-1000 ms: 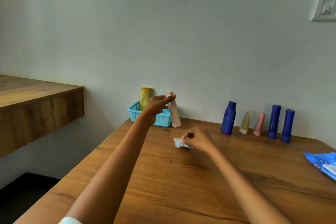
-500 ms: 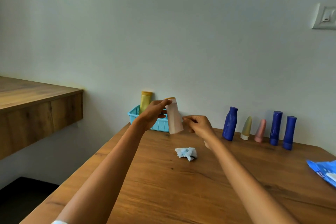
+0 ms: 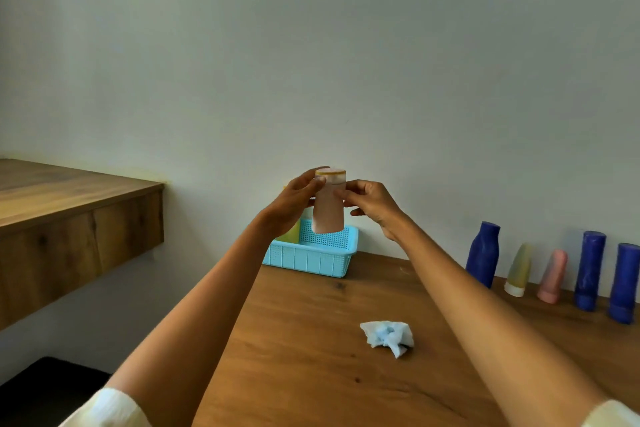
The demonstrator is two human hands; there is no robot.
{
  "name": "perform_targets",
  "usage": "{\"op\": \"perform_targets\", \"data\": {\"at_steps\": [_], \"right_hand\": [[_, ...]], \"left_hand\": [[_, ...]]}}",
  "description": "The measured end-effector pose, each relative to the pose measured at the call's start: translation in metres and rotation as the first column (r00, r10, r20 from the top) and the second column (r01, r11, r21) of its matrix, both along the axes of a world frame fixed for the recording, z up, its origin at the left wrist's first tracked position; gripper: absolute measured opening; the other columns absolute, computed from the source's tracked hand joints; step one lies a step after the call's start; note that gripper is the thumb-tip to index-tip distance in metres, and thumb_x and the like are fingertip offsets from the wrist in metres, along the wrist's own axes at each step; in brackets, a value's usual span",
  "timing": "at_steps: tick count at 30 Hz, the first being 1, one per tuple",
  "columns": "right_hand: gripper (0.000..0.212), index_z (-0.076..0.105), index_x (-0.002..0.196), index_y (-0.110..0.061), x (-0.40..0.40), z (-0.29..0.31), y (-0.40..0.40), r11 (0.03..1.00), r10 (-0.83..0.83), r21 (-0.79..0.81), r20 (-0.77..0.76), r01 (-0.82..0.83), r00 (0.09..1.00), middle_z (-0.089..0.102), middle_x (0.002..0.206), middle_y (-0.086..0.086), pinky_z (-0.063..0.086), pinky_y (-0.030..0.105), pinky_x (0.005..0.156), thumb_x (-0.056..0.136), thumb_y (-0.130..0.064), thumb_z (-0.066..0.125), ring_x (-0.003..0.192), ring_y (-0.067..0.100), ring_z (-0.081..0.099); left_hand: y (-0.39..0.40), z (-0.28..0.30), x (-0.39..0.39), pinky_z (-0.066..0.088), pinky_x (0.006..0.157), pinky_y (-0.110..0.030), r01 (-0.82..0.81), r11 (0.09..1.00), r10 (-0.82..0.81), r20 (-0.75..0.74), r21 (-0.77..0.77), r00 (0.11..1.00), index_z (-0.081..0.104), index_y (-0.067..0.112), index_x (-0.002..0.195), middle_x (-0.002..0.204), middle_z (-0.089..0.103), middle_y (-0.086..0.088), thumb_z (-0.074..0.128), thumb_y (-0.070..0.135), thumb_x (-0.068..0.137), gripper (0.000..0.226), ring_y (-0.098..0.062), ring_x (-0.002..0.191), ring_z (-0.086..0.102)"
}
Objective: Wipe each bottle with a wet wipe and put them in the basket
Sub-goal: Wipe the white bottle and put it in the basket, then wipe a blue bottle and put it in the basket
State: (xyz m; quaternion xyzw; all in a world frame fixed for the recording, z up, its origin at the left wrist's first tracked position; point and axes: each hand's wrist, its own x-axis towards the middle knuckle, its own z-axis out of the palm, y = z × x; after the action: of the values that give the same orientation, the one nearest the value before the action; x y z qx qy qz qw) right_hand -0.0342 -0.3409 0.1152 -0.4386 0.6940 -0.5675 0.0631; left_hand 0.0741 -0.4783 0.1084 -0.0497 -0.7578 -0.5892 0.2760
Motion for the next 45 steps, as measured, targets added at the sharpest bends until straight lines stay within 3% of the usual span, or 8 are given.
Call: {"op": "perform_targets", "data": {"at_steps": [4,8,18,22,27,35,40,45], "right_hand": [[0.029,0.061,0.108,-0.010,-0.023,-0.009,-0.030,0.996,-0.071,0.057,-0.073,0.075,0.995,0.065,0.101,0.001,0.051,0.023,0.067,0.086,-0.027,0.066,0.091,0.014,0.062],[0.031,0.060,0.110,-0.005,-0.043,-0.028,-0.055,0.974,-0.140,0.167,-0.075,0.151,0.987,0.066,0.107,0.009,0.054,0.026,0.073,0.087,-0.025,0.065,0.094,0.022,0.064],[0.029,0.067,0.099,0.002,-0.067,-0.059,-0.089,0.923,-0.239,0.295,-0.069,0.248,0.969,0.070,0.097,0.018,0.054,0.039,0.086,0.088,-0.024,0.063,0.085,0.028,0.068],[0.022,0.068,0.092,0.001,-0.072,-0.062,-0.095,0.903,-0.279,0.312,-0.095,0.295,0.956,0.070,0.093,0.019,0.053,0.040,0.086,0.088,-0.020,0.062,0.082,0.027,0.066],[0.014,0.068,0.092,0.000,-0.074,-0.064,-0.099,0.901,-0.300,0.302,-0.086,0.312,0.950,0.069,0.093,0.021,0.053,0.041,0.086,0.088,-0.009,0.059,0.086,0.030,0.067],[0.019,0.066,0.099,-0.003,-0.072,-0.062,-0.096,0.883,-0.326,0.312,-0.132,0.352,0.936,0.067,0.102,0.015,0.051,0.039,0.087,0.089,-0.016,0.059,0.093,0.026,0.061],[0.025,0.061,0.110,-0.008,-0.053,-0.057,-0.071,0.900,-0.418,0.067,-0.138,0.430,0.898,0.064,0.112,0.008,0.044,0.023,0.077,0.090,-0.022,0.059,0.101,0.020,0.060],[0.013,0.052,0.085,-0.011,-0.025,-0.068,-0.004,0.767,-0.618,-0.318,-0.128,0.558,0.776,0.058,0.084,0.005,0.046,0.033,0.066,0.088,-0.022,0.058,0.076,0.019,0.055]], "left_hand": [[-0.020,-0.012,-0.030,0.047,0.072,-0.013,-0.293,0.954,0.295,-0.032,0.054,0.955,0.060,0.012,0.121,0.096,0.062,-0.003,0.053,0.010,0.095,0.026,-0.018,0.096,0.056],[-0.032,-0.028,-0.057,0.049,0.079,-0.030,-0.570,0.819,0.573,0.066,-0.061,0.817,0.059,0.003,0.119,0.103,0.063,-0.013,0.060,0.004,0.088,0.031,-0.027,0.095,0.061],[-0.042,-0.055,-0.072,0.042,0.089,-0.034,-0.453,0.887,0.457,0.292,-0.088,0.840,0.049,-0.002,0.131,0.126,0.055,-0.023,0.040,-0.004,0.085,0.047,-0.035,0.119,0.050],[-0.041,-0.057,-0.074,0.040,0.089,-0.029,-0.394,0.915,0.398,0.335,-0.083,0.854,0.052,0.003,0.121,0.118,0.052,-0.008,0.038,-0.003,0.090,0.035,-0.018,0.109,0.050],[-0.041,-0.057,-0.075,0.032,0.106,-0.038,-0.411,0.907,0.416,0.334,-0.091,0.846,0.032,-0.004,0.142,0.146,0.036,-0.023,0.035,-0.001,0.091,0.051,-0.034,0.133,0.036],[-0.039,-0.057,-0.067,0.032,0.085,-0.028,-0.436,0.895,0.443,0.307,-0.095,0.842,0.036,0.001,0.139,0.129,0.046,-0.013,0.035,0.001,0.092,0.047,-0.024,0.112,0.044],[-0.021,-0.049,-0.057,0.042,0.083,-0.032,-0.597,0.794,0.605,0.058,-0.111,0.794,0.048,0.011,0.124,0.107,0.053,-0.002,0.039,0.003,0.092,0.034,-0.023,0.102,0.050],[0.036,-0.047,-0.061,0.040,0.075,-0.020,-0.562,0.815,0.535,-0.192,-0.141,0.823,0.054,0.008,0.114,0.108,0.057,-0.008,0.048,-0.002,0.087,0.029,-0.016,0.092,0.053]]}}
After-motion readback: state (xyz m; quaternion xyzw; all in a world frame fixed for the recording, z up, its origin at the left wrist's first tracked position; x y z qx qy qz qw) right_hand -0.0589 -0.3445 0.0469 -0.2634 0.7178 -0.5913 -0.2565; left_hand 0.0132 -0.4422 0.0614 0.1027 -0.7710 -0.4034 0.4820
